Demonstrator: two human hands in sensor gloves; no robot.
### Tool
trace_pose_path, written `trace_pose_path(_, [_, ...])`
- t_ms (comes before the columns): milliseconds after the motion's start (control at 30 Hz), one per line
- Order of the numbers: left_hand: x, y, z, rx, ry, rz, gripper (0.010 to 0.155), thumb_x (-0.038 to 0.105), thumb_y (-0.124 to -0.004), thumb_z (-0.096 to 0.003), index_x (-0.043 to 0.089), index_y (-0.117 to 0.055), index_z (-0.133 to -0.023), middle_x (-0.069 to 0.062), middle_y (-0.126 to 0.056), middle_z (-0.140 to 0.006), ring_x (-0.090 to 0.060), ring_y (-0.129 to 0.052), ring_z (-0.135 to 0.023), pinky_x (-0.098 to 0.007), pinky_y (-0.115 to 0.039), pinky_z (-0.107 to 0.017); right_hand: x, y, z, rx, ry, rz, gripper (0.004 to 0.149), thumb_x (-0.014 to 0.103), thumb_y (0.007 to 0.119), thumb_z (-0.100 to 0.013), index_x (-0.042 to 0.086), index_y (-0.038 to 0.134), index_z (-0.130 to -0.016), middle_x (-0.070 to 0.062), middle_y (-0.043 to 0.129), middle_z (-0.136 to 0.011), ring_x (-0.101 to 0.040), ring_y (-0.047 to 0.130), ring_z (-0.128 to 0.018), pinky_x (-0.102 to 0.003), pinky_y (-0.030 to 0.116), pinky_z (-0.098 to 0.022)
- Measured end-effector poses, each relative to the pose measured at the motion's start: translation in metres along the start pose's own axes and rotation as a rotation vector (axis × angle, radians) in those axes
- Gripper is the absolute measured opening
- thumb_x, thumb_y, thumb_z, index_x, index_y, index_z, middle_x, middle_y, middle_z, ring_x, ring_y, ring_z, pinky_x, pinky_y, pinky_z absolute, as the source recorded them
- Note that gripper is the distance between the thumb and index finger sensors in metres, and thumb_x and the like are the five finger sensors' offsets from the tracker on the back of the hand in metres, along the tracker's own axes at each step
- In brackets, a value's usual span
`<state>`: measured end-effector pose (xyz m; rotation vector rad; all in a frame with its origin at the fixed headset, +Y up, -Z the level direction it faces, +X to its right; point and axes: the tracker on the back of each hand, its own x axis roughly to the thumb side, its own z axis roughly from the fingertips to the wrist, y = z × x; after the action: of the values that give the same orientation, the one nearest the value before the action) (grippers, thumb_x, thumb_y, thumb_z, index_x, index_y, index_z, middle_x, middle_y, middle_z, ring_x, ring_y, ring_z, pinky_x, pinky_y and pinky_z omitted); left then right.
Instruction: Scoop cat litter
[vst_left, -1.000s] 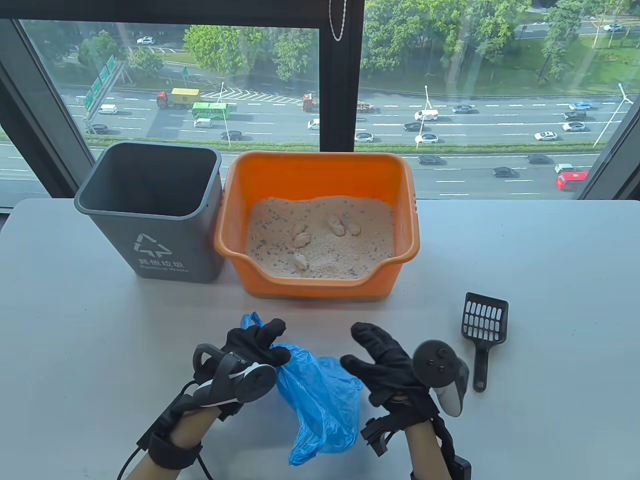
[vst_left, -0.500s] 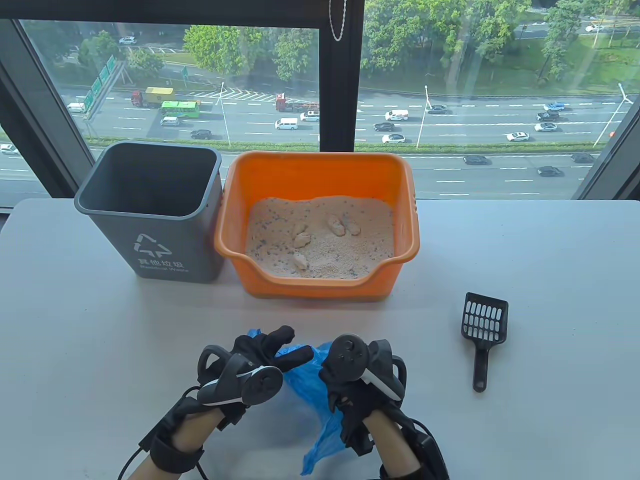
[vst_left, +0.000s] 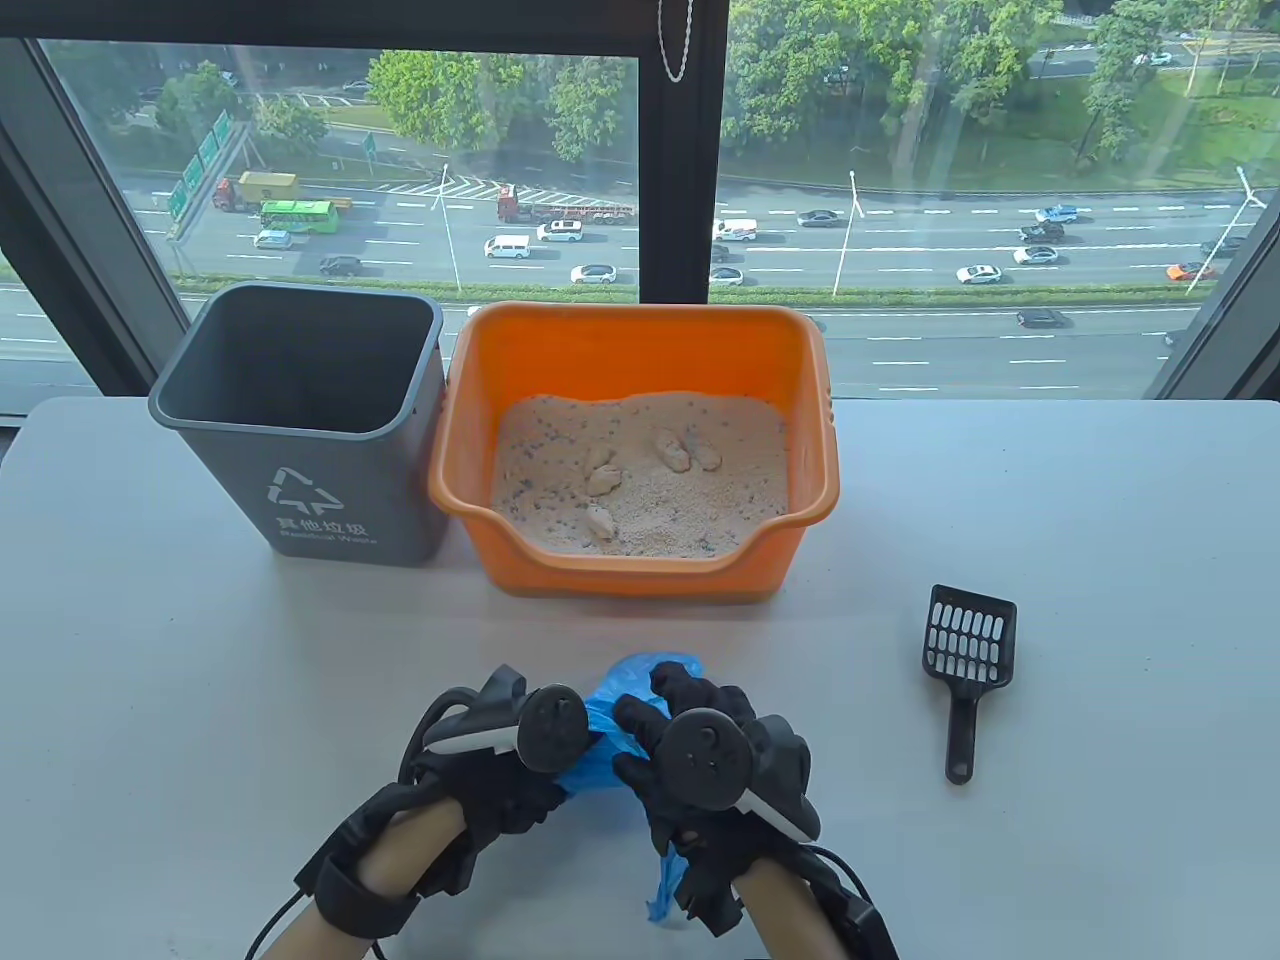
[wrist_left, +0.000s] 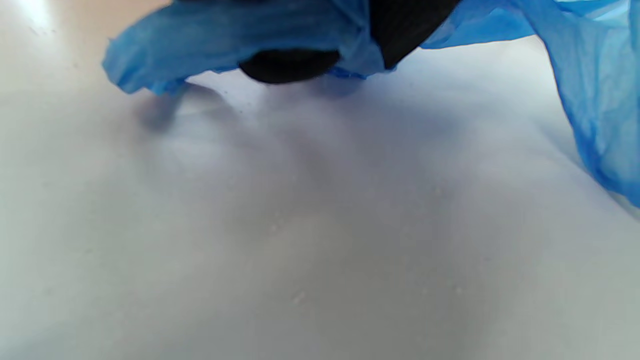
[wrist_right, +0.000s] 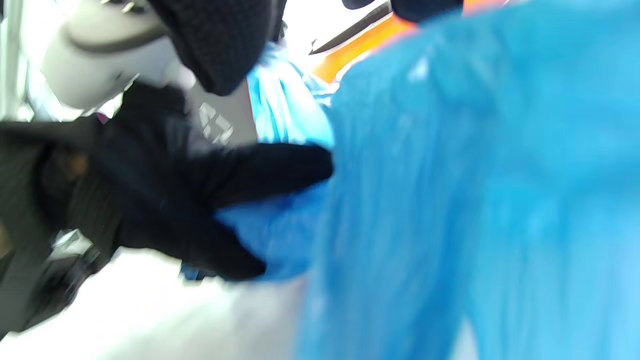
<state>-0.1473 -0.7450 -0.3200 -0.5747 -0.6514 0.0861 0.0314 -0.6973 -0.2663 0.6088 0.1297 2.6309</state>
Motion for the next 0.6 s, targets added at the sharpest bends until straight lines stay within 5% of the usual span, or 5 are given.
trace_pose_path(100, [-0.002,0.003,0.002,0.004,-0.05,0.087,0.081,0.027,-0.075,-0.0539,0.024,-0.012,-0.105,-0.004,-0.05,-0.112,-0.01,-0.089,-0.048,-0.03,-0.073,-0.039,0.0,0.016,-0.011,0.239,0.073,0.051,0.042,0.039,0.078,-0.05,0.036,0.075,-0.091,-0.012,0.019,-0.119,-0.052,0.018,-0.103,-0.068,0.02,-0.07])
trace_pose_path(267, [0.005,-0.002,0.007,-0.087,-0.121,0.132,0.085,0.031,-0.078,-0.0532,0.018,-0.014,-0.106,-0.009,-0.047,-0.115,-0.012,-0.09,-0.055,-0.032,-0.072,-0.043,-0.024,0.026,-0.055,0.088,0.288,0.129,0.052,0.04,0.072,-0.049,0.016,0.07,-0.095,-0.018,0.032,-0.116,-0.049,0.046,-0.1,-0.068,0.03,-0.07])
trace_pose_path(433, [0.016,-0.003,0.008,-0.111,-0.199,0.181,0.09,0.052,-0.078,-0.0499,0.017,-0.019,-0.108,-0.011,-0.05,-0.116,-0.015,-0.092,-0.063,-0.033,-0.072,-0.044,-0.043,0.039,-0.078,0.162,0.424,0.231,0.065,0.048,0.076,-0.045,0.031,0.051,-0.102,-0.012,0.009,-0.114,-0.04,0.047,-0.099,-0.065,0.03,-0.071])
trace_pose_path(500, [0.011,-0.001,0.01,-0.098,-0.172,0.198,0.092,0.068,-0.066,-0.0456,0.016,-0.025,-0.109,-0.012,-0.055,-0.116,-0.018,-0.094,-0.066,-0.034,-0.073,-0.045,-0.047,0.048,-0.077,0.218,0.413,0.263,0.067,0.043,0.079,-0.045,0.036,0.043,-0.102,-0.01,0.005,-0.113,-0.033,0.056,-0.092,-0.059,0.039,-0.07])
trace_pose_path(600, [-0.01,0.005,0.015,-0.007,0.014,0.297,0.092,0.075,-0.052,-0.0409,0.013,-0.042,-0.109,-0.019,-0.068,-0.11,-0.024,-0.097,-0.063,-0.037,-0.074,-0.043,-0.047,0.054,-0.068,0.248,0.345,0.389,0.059,0.033,0.081,-0.044,0.034,0.055,-0.097,-0.012,0.039,-0.106,-0.014,0.076,-0.057,-0.046,0.064,-0.053])
